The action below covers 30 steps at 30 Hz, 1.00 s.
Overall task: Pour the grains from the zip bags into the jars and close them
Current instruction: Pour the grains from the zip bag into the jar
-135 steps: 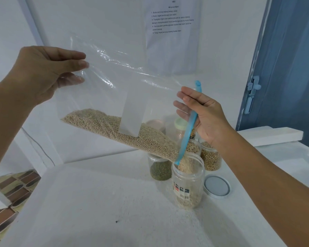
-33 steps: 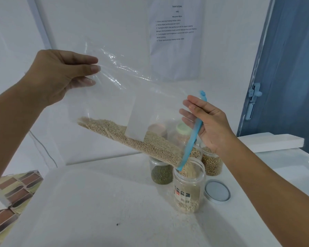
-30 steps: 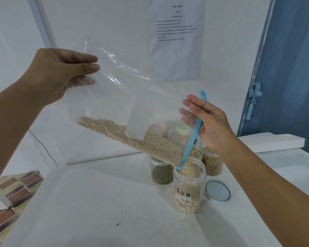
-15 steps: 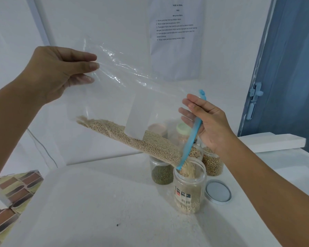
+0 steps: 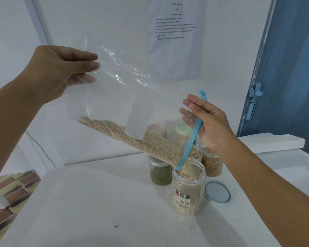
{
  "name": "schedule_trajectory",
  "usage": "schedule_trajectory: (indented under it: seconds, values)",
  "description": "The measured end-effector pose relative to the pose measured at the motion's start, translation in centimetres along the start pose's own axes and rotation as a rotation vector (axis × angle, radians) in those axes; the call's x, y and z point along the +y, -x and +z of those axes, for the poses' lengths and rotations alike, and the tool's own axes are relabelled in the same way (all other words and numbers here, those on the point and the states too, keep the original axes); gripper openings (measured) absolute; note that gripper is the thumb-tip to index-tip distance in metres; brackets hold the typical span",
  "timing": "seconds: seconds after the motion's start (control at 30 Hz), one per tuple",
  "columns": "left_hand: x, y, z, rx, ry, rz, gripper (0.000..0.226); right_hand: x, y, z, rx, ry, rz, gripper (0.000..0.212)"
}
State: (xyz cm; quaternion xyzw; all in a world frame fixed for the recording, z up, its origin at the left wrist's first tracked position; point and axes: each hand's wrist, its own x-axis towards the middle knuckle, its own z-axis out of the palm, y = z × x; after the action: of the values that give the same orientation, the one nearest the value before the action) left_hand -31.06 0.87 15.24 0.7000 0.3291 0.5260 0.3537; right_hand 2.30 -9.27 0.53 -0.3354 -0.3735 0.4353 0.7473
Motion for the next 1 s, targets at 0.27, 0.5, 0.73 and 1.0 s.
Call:
schedule_trajectory:
  seconds: [0.27, 0.5, 0.73, 1.0]
  values:
    - [-0.13, -0.12, 0.06, 0.003, 0.006, 0.000, 0.017, -0.10, 0.02, 0.05, 0.002, 0.000, 0.004, 0.027]
    - [-0.04, -0.17, 0.05, 0.007, 0.008, 0.001, 0.022, -0.18, 0.00, 0.04, 0.002, -0.002, 0.007, 0.027]
    - [0.01, 0.09, 0.10, 0.013, 0.006, -0.001, 0.022, -0.19, 0.22, 0.09, 0.004, -0.002, 0.008, 0.027]
    - [0.50, 0.17, 0.29, 0.010, 0.001, 0.002, 0.021, -0.38, 0.38, 0.11, 0.013, 0.001, 0.004, 0.027]
